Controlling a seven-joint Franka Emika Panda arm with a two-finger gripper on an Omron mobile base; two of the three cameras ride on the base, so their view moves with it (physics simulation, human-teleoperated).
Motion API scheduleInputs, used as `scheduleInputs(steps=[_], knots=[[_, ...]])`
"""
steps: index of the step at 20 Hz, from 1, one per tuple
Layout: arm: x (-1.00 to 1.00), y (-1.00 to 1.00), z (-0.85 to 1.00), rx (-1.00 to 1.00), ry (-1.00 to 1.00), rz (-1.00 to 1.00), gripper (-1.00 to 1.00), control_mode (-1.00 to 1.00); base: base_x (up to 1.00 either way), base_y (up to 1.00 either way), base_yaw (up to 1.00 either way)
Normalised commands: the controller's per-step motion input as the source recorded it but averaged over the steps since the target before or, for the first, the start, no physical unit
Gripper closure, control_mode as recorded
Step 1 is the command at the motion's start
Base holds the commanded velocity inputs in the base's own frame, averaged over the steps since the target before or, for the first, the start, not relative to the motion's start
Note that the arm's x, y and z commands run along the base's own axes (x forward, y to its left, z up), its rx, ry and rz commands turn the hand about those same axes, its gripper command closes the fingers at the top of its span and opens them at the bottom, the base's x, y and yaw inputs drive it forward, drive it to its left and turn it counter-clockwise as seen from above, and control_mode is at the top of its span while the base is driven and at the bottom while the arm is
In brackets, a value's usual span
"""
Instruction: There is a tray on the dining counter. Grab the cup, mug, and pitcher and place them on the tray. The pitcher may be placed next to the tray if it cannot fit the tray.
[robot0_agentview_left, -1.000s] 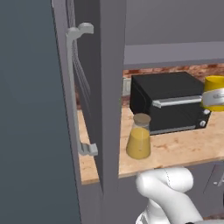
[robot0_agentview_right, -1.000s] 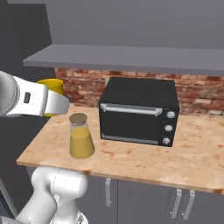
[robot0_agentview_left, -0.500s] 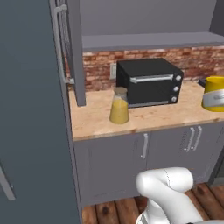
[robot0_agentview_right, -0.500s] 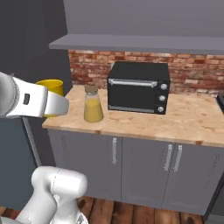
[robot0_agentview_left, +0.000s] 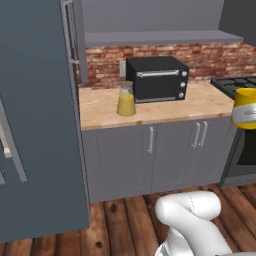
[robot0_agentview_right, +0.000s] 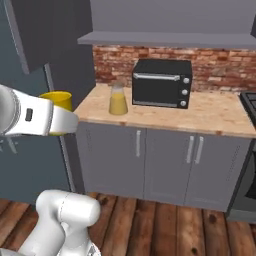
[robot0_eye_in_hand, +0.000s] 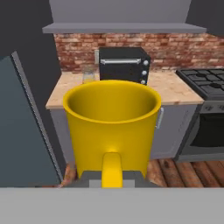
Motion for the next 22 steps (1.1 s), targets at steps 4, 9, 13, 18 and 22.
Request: scheduleInputs(steps=[4, 9, 13, 18, 22], knots=[[0.0, 0.0, 0.0, 0.0, 0.0, 0.0, 1.0, 1.0, -0.6, 0.0, 0.42], [0.0, 0.0, 0.0, 0.0, 0.0, 0.0, 1.0, 1.0, -0.53, -0.02, 0.65], [0.0, 0.0, 0.0, 0.0, 0.0, 0.0, 1.0, 1.0, -0.21, -0.08, 0.78], [0.0, 0.0, 0.0, 0.0, 0.0, 0.0, 1.0, 1.0, 0.03, -0.14, 0.83], [0.0, 0.0, 0.0, 0.0, 0.0, 0.0, 1.0, 1.0, 0.15, -0.18, 0.85]])
